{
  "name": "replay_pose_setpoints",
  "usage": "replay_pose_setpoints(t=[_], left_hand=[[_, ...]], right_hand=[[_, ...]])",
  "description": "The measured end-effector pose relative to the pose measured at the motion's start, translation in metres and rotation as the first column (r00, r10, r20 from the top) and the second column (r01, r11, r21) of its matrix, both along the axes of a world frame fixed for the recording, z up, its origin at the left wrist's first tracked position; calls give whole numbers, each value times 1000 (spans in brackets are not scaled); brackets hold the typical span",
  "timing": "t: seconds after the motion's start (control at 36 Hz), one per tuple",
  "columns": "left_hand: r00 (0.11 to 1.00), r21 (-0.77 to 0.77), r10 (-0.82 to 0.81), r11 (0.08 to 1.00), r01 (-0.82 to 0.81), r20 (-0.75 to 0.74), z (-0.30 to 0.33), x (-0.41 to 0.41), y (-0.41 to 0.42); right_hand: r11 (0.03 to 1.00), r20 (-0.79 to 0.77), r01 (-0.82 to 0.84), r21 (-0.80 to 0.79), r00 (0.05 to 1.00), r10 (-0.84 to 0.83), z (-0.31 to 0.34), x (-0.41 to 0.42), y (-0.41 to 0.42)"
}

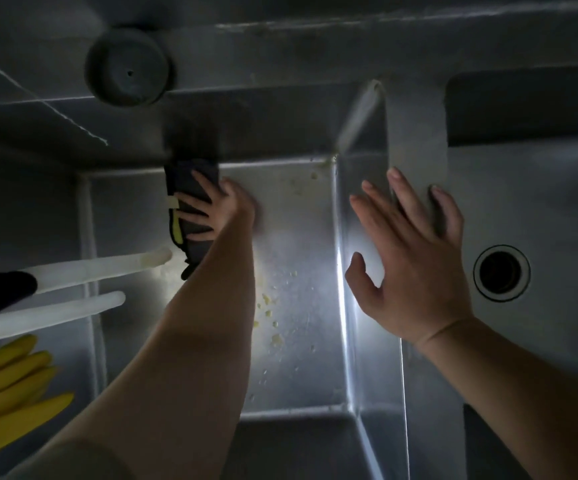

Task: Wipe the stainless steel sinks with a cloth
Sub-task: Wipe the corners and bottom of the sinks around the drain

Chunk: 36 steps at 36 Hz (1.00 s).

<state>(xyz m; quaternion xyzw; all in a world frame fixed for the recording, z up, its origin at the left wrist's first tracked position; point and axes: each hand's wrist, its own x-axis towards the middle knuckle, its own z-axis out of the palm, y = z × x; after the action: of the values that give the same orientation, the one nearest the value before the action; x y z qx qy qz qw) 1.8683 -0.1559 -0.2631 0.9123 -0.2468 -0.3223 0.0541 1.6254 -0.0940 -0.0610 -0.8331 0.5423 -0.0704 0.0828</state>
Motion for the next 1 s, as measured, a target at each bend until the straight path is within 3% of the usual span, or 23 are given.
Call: replay_pose_setpoints(t=[0.19, 0.36, 0.44, 0.53, 0.61, 0.67, 0.86, 1.0], left_hand=[[997, -22, -70, 997, 70, -9, 2, -56, -1], [915, -30, -404, 915, 403, -17, -5, -82, 11], [806, -20, -591, 806, 591, 29, -5, -84, 14], [621, -29, -782, 621, 784, 51, -3, -84, 16], [525, -60, -851, 523, 850, 29, -3, -84, 11], [543, -77, -839, 540, 838, 25, -5, -86, 4], [766, -142, -641, 756, 639, 39, -9, -124, -5], [778, -136, -622, 766, 628, 90, -17, -124, -7]], right_hand=[[1000, -1, 3, 15, 1000, -3, 1, -1, 0], [1000, -9, 0, -1, 1000, 0, -1, -1, 1], [1000, -6, 3, -15, 1000, -3, -1, -1, 1], [1000, 3, 6, -29, 1000, -6, -2, -1, 1], [1000, -14, 6, -28, 1000, -7, -1, 1, 2], [1000, -19, 10, -24, 1000, -11, -1, 1, 3], [1000, -26, 31, 3, 999, -31, 1, 1, 3], [999, -7, 38, 0, 999, -38, 3, 1, 2]])
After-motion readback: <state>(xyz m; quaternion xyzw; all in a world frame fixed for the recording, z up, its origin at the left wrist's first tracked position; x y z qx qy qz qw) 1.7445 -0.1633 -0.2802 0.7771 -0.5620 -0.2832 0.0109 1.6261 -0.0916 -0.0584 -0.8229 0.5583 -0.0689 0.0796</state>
